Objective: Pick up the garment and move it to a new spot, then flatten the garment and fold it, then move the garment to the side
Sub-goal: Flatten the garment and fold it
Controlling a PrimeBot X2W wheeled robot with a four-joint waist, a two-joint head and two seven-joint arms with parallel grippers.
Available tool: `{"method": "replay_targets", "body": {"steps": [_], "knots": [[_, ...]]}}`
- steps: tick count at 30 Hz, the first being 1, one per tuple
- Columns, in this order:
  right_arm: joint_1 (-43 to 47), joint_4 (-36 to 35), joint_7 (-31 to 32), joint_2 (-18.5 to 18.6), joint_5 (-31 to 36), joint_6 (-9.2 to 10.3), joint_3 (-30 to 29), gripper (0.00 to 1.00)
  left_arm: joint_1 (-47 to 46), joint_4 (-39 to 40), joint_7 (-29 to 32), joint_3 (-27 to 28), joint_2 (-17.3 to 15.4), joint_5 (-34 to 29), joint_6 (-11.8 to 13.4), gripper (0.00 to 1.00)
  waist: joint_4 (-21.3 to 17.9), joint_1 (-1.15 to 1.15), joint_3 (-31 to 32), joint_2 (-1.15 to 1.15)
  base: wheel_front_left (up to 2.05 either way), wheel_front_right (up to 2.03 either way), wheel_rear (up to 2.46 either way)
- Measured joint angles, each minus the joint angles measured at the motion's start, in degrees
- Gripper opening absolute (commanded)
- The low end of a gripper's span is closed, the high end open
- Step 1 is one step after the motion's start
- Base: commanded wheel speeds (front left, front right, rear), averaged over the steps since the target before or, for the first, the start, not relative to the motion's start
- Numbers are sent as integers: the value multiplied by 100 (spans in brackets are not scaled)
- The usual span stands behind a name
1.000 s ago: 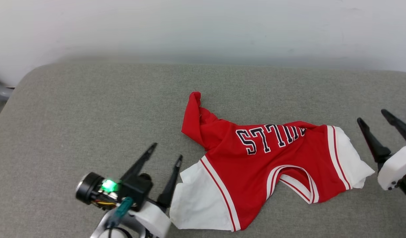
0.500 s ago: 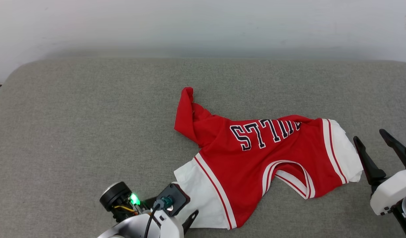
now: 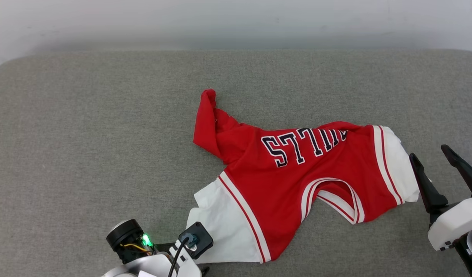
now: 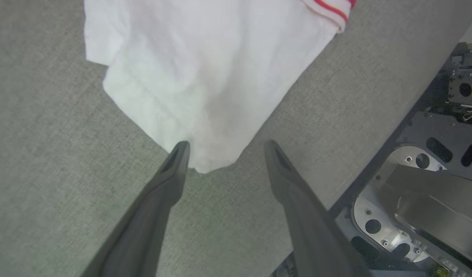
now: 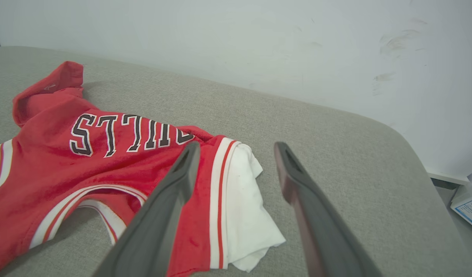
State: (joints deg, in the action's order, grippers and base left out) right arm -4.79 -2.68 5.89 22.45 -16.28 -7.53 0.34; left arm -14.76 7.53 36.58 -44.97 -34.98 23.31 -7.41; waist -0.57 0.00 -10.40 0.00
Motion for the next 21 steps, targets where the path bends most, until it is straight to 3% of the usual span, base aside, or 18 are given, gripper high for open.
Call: {"method": "replay_targets", "body": {"steps": [12,14,21], "knots": [[-86,-81,1,-75,25,0,-23,100,-408,-749,-45,-541,-140,257,-3,100,-171,-1,-277,0,0,0,0],[-90,-80,1,-83,48,0,-29,100,-467,-856,-120,-624,-142,259,-15,0,-180,-1,-279,0,0,0,0],[-73,-80,-3,-112,70,0,-93,100,-577,-1215,-420,-682,-83,241,46,0,-110,-1,-167,0,0,0,0]]}}
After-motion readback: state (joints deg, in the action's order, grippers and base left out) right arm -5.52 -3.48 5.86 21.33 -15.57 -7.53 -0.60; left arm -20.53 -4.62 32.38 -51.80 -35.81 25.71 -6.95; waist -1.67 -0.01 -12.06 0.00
